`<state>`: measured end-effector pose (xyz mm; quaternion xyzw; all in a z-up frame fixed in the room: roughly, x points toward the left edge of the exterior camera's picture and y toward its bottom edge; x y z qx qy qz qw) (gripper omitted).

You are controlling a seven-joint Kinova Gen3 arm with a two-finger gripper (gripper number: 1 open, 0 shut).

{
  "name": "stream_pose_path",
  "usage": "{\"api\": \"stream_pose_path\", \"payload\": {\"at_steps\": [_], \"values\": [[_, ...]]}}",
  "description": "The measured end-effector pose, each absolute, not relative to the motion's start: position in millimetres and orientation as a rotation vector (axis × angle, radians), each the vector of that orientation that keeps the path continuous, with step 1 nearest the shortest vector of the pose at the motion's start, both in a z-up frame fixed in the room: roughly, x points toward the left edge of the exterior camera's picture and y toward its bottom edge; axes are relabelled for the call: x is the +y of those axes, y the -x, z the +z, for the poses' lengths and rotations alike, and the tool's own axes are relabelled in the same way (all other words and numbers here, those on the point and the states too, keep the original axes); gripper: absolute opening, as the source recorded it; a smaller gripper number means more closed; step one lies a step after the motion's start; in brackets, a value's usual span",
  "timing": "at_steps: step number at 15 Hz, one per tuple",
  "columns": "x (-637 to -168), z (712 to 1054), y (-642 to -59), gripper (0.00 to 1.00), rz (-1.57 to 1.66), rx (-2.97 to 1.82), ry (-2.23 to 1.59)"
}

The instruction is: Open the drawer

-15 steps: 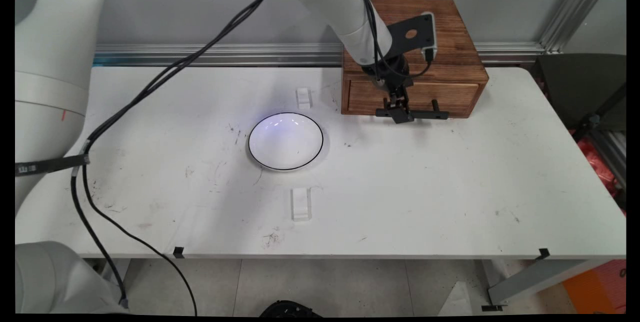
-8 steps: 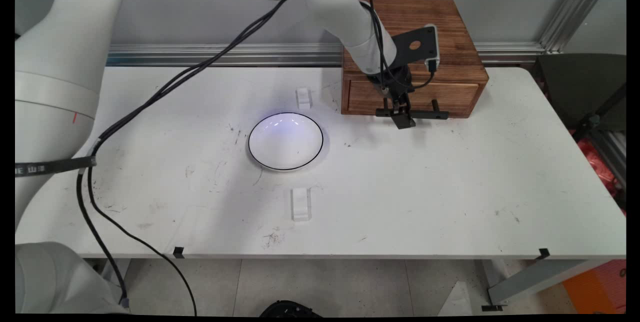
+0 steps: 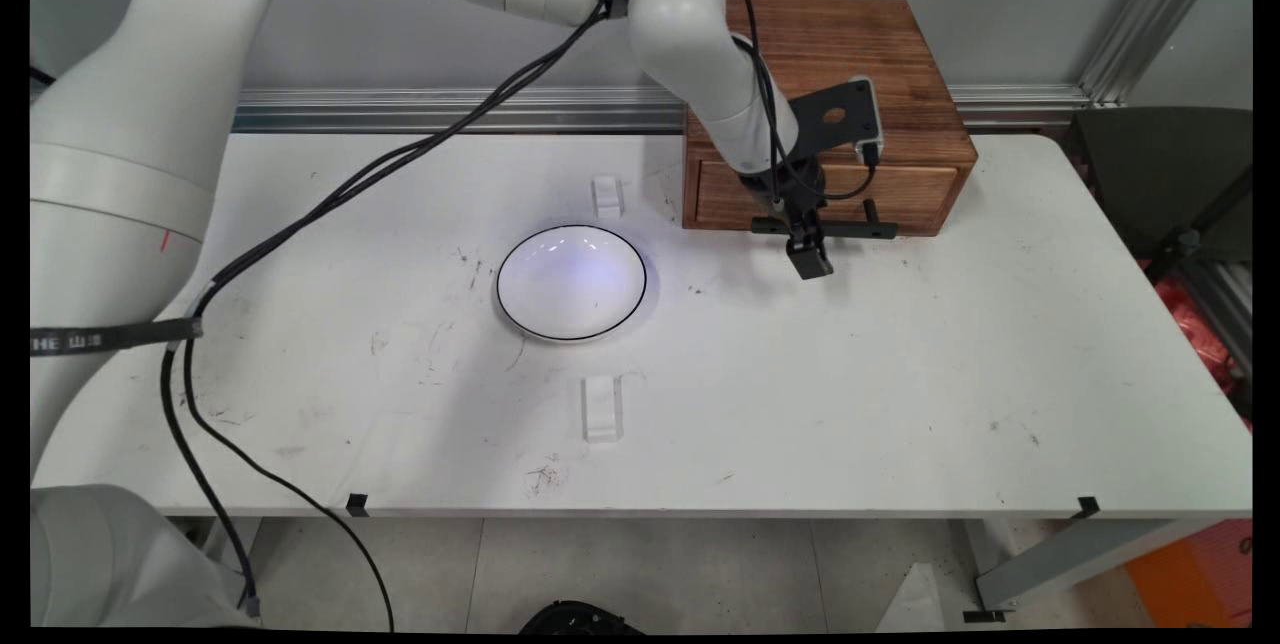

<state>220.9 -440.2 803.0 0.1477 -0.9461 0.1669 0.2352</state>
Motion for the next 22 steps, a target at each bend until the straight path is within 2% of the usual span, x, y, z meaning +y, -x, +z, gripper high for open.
{"api": "stream_pose_path", "payload": {"at_steps": [14,22], "values": [[-441.2,777.2,-214.3,1.00,0.414,-2.595,-0.489],[-430.1,773.9,-209.7,1.00,0.387,-2.590,-0.517]]}}
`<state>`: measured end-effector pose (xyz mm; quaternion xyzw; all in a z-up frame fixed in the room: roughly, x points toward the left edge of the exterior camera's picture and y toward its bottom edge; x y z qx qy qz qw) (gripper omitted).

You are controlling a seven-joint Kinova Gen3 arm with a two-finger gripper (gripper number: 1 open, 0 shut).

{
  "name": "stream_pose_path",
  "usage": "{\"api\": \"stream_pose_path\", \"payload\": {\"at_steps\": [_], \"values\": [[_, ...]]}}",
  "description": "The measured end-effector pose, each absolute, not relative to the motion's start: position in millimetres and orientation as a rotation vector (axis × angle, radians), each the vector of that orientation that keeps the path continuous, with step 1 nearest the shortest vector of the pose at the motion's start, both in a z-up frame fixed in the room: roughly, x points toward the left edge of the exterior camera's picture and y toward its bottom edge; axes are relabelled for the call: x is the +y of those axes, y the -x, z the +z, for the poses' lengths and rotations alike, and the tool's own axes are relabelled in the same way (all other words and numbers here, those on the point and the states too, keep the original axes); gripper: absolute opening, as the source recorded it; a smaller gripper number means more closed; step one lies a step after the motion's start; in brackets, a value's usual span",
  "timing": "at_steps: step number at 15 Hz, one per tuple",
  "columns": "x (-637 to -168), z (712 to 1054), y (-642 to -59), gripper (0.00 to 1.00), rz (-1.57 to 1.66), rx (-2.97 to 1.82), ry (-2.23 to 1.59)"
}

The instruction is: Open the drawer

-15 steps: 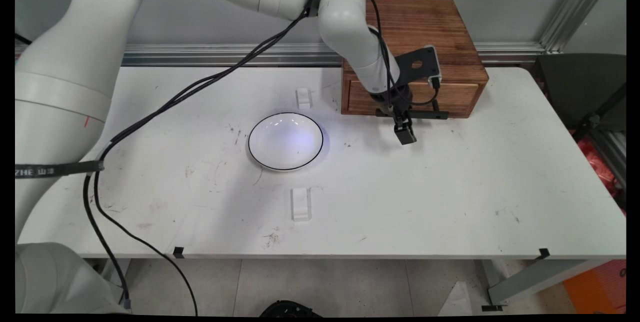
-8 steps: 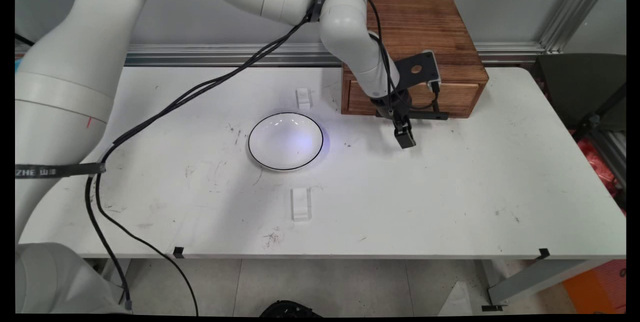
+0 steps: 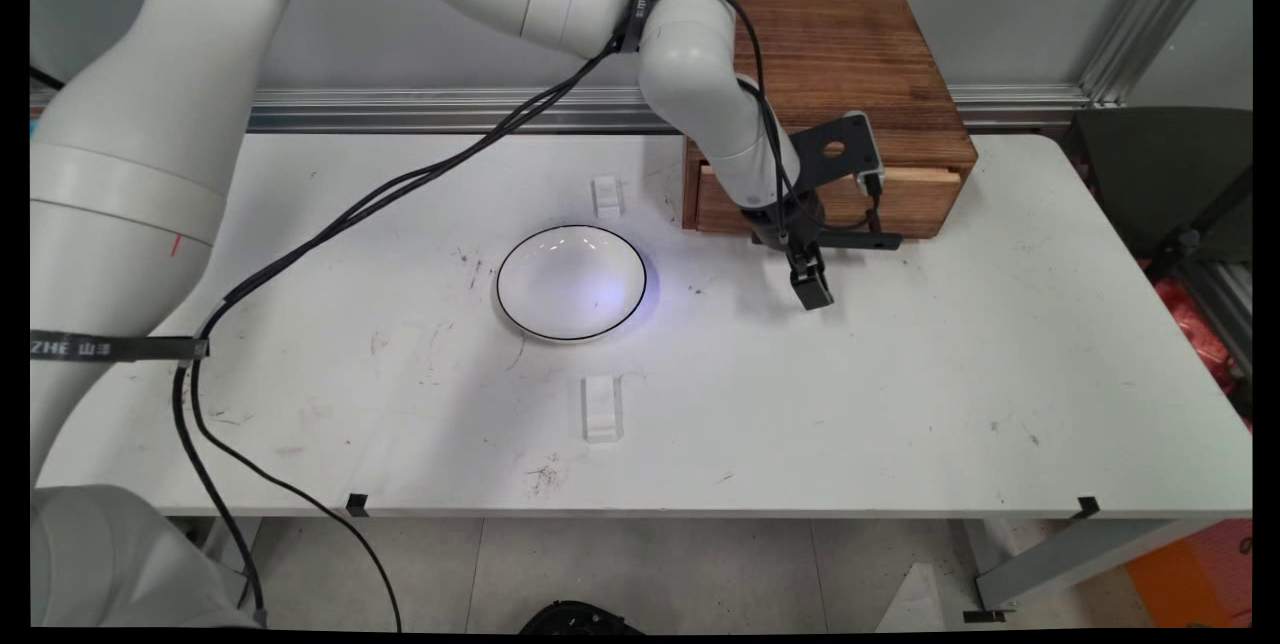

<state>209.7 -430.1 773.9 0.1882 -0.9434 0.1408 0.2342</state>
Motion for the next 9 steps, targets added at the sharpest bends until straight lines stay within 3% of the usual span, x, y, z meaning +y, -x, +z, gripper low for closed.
{"api": "stream_pose_path", "payload": {"at_steps": [9], "values": [[-402.6,777.0,-200.3,1.00,0.348,-2.583,-0.546]]}}
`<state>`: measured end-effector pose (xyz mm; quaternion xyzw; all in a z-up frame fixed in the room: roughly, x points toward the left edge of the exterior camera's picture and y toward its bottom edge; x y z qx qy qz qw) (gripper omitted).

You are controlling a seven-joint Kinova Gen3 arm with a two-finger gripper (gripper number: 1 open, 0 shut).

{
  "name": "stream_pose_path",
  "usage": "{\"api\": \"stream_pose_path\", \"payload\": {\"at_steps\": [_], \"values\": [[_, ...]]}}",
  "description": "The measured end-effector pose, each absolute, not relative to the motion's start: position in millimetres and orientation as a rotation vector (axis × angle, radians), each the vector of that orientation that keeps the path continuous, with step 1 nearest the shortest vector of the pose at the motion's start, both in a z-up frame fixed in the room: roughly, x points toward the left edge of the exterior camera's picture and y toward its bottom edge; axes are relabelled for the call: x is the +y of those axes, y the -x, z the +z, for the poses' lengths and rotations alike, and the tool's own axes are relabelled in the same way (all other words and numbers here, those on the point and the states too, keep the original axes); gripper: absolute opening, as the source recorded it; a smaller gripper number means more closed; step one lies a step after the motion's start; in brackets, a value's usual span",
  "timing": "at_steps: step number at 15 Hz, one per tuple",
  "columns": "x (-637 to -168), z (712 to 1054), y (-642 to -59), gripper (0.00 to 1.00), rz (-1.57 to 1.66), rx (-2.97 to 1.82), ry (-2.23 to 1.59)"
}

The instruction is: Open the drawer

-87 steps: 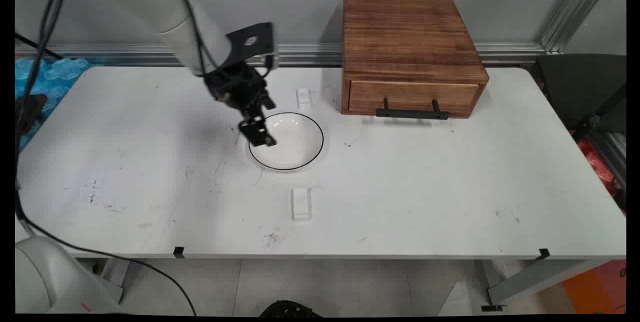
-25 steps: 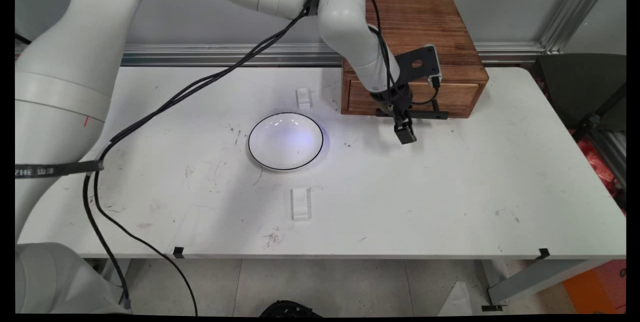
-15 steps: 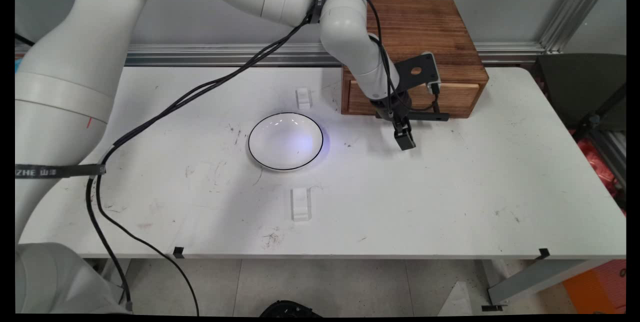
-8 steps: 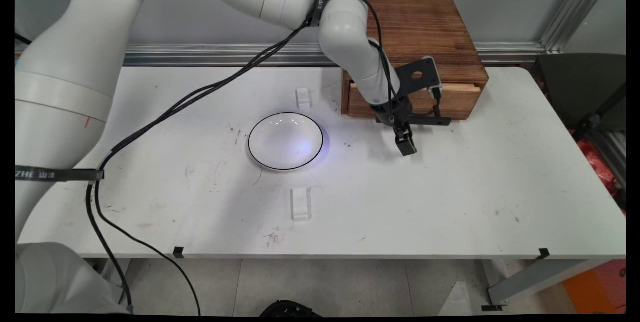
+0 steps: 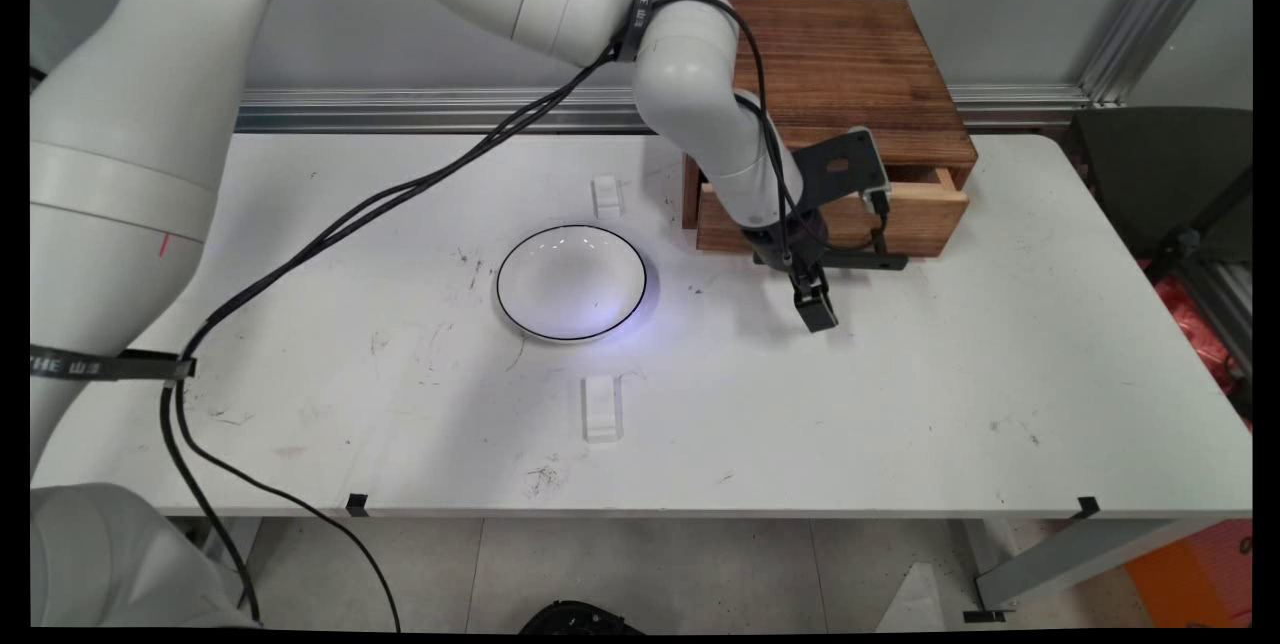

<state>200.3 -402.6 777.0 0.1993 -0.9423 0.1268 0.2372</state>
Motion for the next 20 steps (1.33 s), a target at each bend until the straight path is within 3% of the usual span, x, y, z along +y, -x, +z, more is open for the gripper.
{"api": "stream_pose_path", "payload": {"at_steps": [20], "values": [[-326.7,783.0,-172.7,1.00,0.204,-2.580,-0.537]]}}
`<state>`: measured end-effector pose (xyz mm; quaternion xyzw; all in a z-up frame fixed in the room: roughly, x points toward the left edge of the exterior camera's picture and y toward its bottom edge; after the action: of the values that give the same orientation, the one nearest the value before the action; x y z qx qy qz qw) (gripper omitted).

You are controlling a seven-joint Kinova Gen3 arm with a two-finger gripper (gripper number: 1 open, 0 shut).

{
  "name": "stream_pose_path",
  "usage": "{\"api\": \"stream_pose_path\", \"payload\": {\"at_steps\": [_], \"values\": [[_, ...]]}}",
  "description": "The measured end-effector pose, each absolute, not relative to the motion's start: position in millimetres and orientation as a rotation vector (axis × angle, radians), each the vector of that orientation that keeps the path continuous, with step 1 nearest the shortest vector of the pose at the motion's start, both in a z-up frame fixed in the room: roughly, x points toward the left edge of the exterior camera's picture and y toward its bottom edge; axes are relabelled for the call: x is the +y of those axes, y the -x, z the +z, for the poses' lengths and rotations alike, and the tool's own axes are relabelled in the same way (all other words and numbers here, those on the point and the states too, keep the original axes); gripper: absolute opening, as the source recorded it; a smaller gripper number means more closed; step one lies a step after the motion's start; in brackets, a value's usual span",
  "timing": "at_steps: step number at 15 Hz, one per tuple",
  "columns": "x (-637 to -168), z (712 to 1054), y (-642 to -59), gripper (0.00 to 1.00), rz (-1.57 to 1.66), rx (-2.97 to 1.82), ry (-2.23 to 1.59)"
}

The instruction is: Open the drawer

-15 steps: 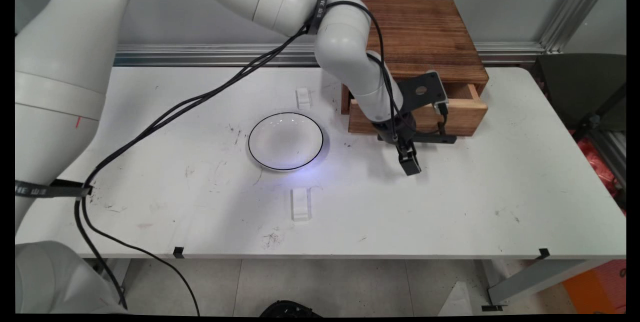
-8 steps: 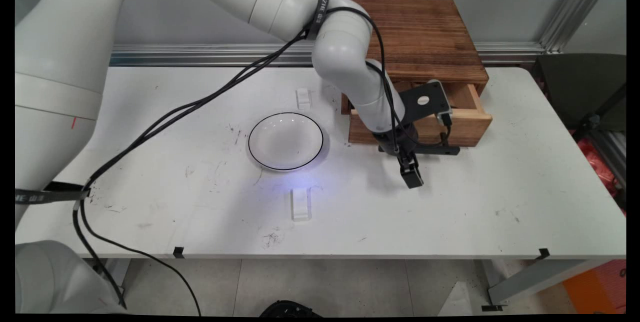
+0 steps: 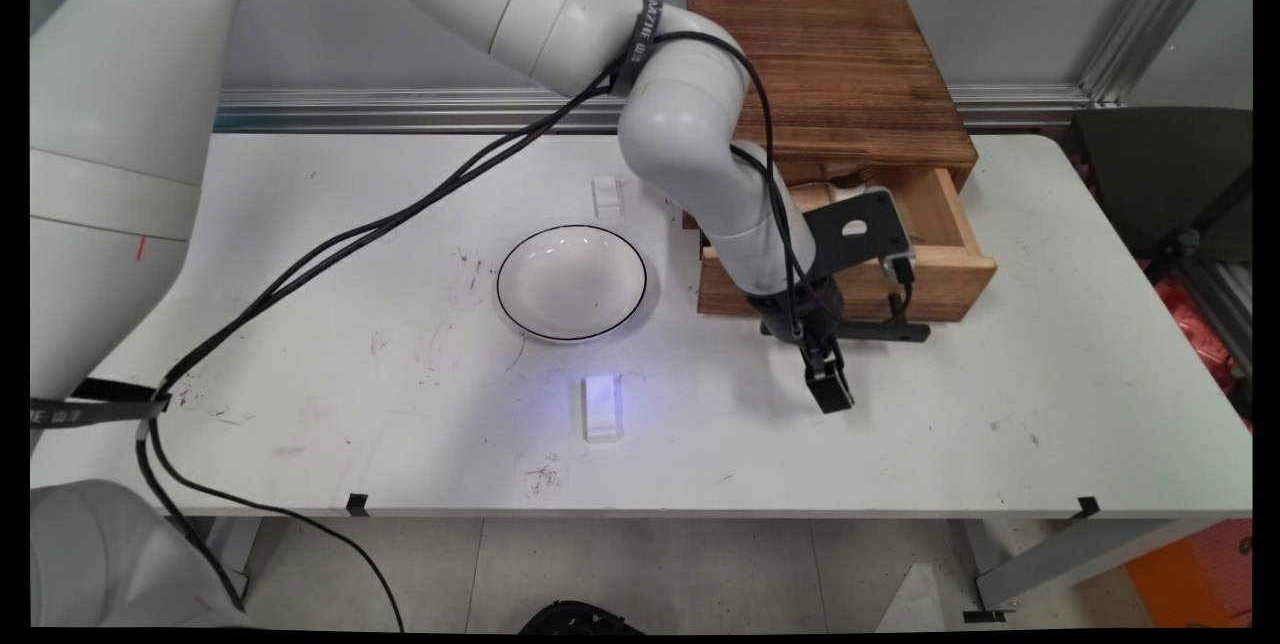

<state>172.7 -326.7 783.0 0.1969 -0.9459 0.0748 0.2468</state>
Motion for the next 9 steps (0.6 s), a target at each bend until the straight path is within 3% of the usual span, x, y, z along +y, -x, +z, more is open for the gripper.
{"api": "stream_pose_path", "payload": {"at_steps": [9], "values": [[-295.1,785.8,-161.1,1.00,0.134,-2.579,-0.519]]}}
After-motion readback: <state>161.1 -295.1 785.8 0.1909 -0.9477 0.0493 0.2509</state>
